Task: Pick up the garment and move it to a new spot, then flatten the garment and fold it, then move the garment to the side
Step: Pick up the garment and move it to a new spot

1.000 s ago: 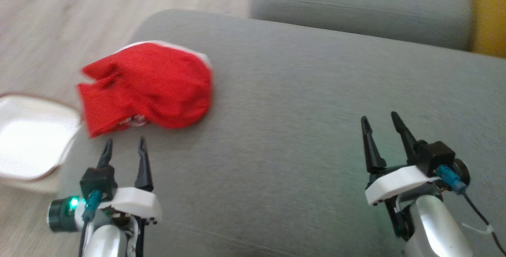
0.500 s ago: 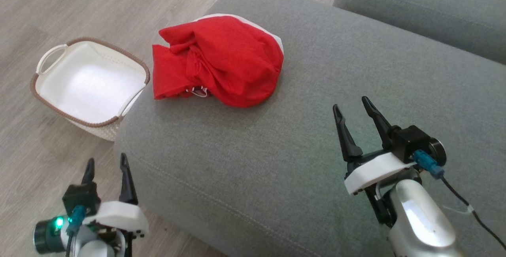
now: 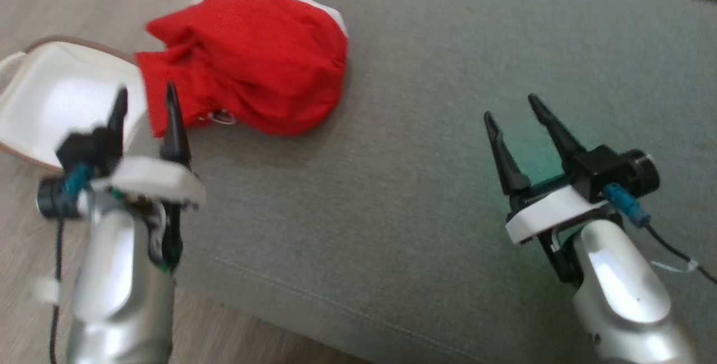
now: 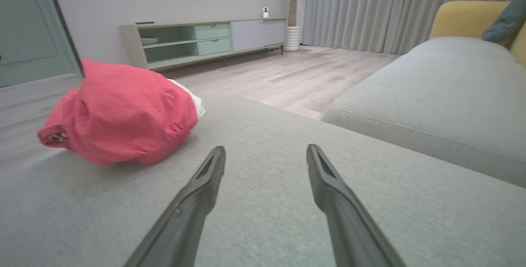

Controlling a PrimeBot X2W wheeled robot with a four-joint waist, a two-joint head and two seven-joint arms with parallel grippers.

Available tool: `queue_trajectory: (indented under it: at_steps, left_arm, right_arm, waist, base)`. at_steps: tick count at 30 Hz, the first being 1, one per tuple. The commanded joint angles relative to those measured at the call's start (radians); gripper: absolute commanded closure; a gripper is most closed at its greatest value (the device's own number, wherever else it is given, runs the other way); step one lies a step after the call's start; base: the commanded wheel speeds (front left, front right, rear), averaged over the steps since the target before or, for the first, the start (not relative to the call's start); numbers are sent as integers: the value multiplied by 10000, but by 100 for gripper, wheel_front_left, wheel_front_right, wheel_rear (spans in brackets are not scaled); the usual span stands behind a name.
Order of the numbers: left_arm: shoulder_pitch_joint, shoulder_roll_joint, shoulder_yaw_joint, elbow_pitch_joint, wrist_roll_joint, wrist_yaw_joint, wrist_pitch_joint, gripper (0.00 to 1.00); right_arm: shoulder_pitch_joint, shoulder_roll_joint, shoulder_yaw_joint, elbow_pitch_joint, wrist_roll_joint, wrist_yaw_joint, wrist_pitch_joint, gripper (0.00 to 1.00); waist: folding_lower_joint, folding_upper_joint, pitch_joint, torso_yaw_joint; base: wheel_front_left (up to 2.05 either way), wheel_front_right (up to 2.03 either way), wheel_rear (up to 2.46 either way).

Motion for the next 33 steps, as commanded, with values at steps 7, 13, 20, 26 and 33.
queue_trajectory:
  at_steps: [7,13,20,26,33]
  left_arm:
    - [-2096,528,765,1160,-111,-374,-122,0]
    - [-2916,694,1151,2662,-230,-133,-122,0]
    - [-3506,884,1337,3585,-188,42,-122,100]
    - [-3506,963,1199,3018,61,-125,-122,100]
    - [-3790,889,608,2012,448,-465,-122,100]
  right_arm:
    - [-462,-317,458,-771,139,73,-111,0]
    - [-613,-379,528,-953,227,73,-111,0]
    - [-579,-336,416,-988,338,73,-111,0]
    - [-361,-78,271,-806,418,73,-111,0]
    - [-164,414,251,-663,558,73,-111,0]
  waist:
    - [-2,0,1291,-1228]
    - [-2,0,1557,-1602]
    - [-2,0,1468,-1913]
    - [-2,0,856,-2180]
    - [-2,0,5,-3059]
  base:
    - [0,0,0]
    - [0,0,0]
    - [0,0,0]
    - [0,0,0]
    - [0,0,0]
